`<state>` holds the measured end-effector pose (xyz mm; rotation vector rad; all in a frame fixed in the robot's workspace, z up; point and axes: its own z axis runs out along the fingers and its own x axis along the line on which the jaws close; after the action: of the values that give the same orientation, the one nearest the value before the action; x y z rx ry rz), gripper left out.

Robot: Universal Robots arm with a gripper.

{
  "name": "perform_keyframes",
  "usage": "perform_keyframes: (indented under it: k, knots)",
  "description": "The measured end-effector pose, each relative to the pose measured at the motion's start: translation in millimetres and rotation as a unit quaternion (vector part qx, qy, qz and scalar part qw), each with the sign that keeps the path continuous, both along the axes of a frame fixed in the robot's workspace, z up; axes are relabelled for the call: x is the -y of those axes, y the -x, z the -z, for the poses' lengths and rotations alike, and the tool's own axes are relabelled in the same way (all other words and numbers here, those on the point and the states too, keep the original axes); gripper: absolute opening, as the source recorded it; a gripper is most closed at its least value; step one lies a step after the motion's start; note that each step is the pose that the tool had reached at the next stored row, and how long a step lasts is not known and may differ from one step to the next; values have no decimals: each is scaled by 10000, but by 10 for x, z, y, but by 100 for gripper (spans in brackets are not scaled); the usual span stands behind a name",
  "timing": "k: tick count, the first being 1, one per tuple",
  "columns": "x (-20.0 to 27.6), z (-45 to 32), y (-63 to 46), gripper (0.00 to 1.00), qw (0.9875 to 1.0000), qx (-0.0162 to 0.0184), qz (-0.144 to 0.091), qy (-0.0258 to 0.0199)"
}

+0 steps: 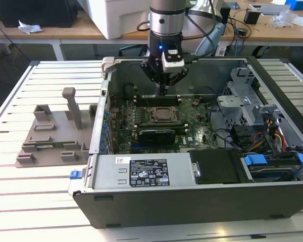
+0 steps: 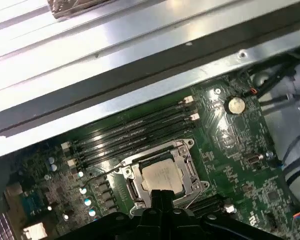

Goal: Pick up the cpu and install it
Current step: 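Install the first cpu locking lever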

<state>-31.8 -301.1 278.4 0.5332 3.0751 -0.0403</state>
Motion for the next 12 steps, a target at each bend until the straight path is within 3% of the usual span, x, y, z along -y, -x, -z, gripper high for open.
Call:
perform_keyframes:
  k: [2,6,8,9,10,12]
  knots:
    - [0,1,0,11,9988,0,-499,0]
    - [0,2,0,11,9958,0,-912,0]
    - [0,3,0,11,9935,0,-1137,0]
    - [0,3,0,11,9911,0,-1329,0]
    - [0,3,0,11,9900,0,-1412,0]
    - [0,4,0,11,9854,0,-1700,0]
